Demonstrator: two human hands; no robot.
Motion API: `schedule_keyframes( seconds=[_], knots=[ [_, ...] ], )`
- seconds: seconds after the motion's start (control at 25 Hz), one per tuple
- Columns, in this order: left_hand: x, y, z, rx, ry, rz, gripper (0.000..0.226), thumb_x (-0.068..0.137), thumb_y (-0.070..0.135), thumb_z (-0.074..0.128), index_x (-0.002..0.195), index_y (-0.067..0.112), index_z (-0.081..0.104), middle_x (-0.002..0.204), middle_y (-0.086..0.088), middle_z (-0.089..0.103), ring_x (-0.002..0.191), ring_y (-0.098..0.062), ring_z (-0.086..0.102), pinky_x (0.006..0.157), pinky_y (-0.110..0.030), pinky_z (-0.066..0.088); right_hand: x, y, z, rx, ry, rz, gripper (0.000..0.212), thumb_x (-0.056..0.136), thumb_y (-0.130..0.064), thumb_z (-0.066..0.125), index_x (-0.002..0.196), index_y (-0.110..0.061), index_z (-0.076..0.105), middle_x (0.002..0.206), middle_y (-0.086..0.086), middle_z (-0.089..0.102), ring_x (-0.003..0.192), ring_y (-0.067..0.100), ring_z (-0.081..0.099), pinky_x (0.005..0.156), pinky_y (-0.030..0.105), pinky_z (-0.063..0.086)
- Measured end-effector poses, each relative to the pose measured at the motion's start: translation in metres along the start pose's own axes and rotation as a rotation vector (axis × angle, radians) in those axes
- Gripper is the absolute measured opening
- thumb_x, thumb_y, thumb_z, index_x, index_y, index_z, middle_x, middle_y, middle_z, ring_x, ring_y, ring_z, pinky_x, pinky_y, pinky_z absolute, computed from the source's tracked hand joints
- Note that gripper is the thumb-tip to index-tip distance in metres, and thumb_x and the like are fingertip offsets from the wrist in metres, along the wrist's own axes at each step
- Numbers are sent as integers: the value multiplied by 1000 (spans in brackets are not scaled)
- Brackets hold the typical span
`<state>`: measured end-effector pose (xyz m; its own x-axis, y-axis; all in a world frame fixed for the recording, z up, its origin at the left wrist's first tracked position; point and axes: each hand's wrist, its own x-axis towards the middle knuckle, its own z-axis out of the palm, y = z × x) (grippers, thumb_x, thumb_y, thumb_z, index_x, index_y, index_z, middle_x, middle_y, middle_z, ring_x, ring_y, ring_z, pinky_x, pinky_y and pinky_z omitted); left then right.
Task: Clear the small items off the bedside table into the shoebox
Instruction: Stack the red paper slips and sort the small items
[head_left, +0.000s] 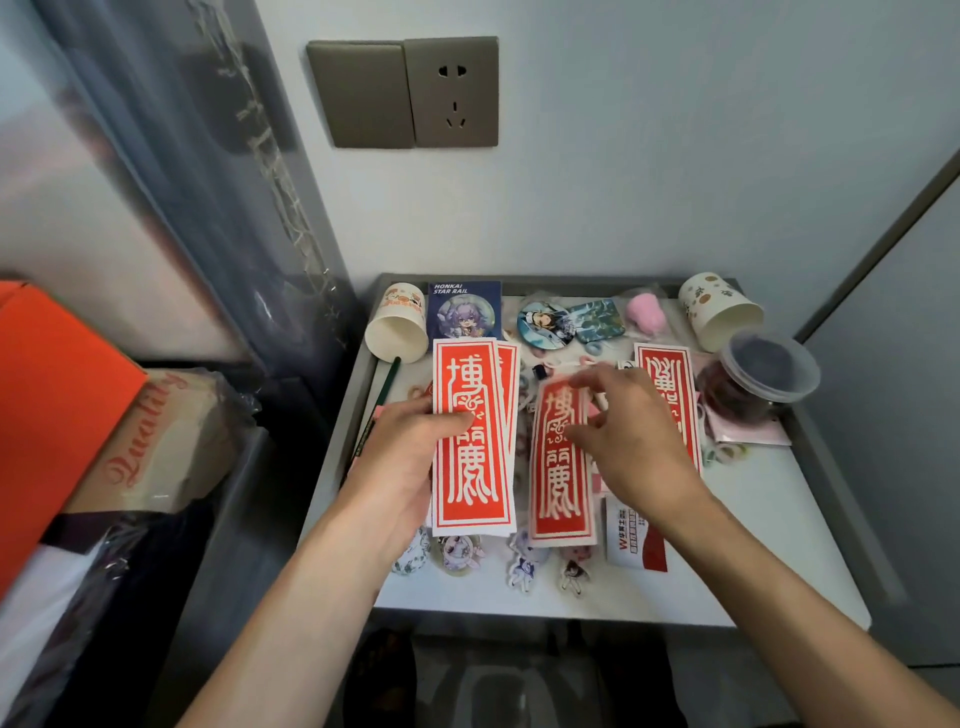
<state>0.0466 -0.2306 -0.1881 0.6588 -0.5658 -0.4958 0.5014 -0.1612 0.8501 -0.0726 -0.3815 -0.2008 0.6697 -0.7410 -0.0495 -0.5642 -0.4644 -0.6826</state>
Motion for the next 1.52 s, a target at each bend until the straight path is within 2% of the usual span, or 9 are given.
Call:
schedule_keyframes(
  seconds=[0.24, 0.32, 0.44, 0.56, 0.88, 1.0, 1.12, 1.24, 1.52],
  knots=[
    [-2, -9, 22, -48, -59, -19, 18, 92, 7, 63, 109, 8, 68, 93, -8, 78, 80, -22, 76, 69, -35, 56, -17, -11, -12, 622, -181, -26, 25, 92, -6, 63, 111, -22, 62, 95, -4, 68, 75, 9, 70, 59, 23, 58],
    [-4, -8, 24, -102, -27, -15, 17, 92, 7, 64, 108, 7, 66, 89, -9, 78, 74, -22, 76, 54, -29, 57, -12, -1, -15, 354, -28, -50, 22, 94, -20, 62, 115, -23, 59, 103, -6, 68, 77, 7, 69, 60, 22, 56],
    [-4, -7, 25, -179, 25, 3, 19, 92, 6, 64, 111, 6, 63, 88, -10, 78, 71, -21, 76, 48, -27, 56, 0, 29, -26, -523, 125, 48, 51, 87, -46, 66, 129, -19, 52, 123, 5, 57, 103, 25, 61, 77, 38, 52],
    [-6, -6, 29, -162, -10, 3, 14, 91, 4, 63, 105, 5, 66, 85, -9, 78, 68, -19, 75, 49, -26, 56, 7, 45, -28, -725, 66, 179, 67, 82, -51, 69, 131, -14, 45, 127, 13, 45, 104, 34, 57, 78, 43, 48],
    [-2, -8, 26, -140, -43, -8, 13, 92, 6, 61, 103, 4, 68, 87, -9, 77, 72, -18, 74, 66, -33, 53, 13, 42, -30, -332, 203, 37, 48, 85, 2, 65, 128, -12, 50, 126, 11, 38, 96, 33, 60, 74, 45, 59],
    [-2, -5, 23, -192, -56, -2, 14, 91, 6, 62, 104, 4, 68, 90, -9, 76, 74, -19, 73, 73, -37, 52, 9, 30, -39, -48, 309, -101, 44, 90, -4, 65, 126, -24, 50, 122, -1, 52, 100, 15, 63, 64, 21, 58],
    [-3, 1, 19, -246, -105, 3, 28, 90, 8, 63, 118, 3, 64, 93, -9, 74, 77, -19, 72, 72, -36, 53, 1, 10, -43, 427, 130, -67, 38, 89, -16, 69, 118, -32, 49, 95, -9, 71, 77, 5, 72, 56, 21, 59],
    [-4, 7, 13, -218, -119, 68, 34, 88, 10, 64, 122, 6, 64, 94, -7, 75, 77, -17, 72, 66, -32, 55, -4, 2, -42, 496, -197, -47, 21, 84, -21, 73, 103, -23, 63, 86, -3, 76, 71, 12, 74, 57, 23, 58],
    [0, 7, 4, -343, 13, 64, 20, 89, 18, 65, 107, 12, 67, 92, -6, 76, 79, -20, 73, 76, -38, 51, -3, 8, -40, 1036, -425, 46, 43, 77, -24, 77, 117, -16, 65, 110, 11, 73, 94, 21, 71, 75, 25, 59]
  ],
)
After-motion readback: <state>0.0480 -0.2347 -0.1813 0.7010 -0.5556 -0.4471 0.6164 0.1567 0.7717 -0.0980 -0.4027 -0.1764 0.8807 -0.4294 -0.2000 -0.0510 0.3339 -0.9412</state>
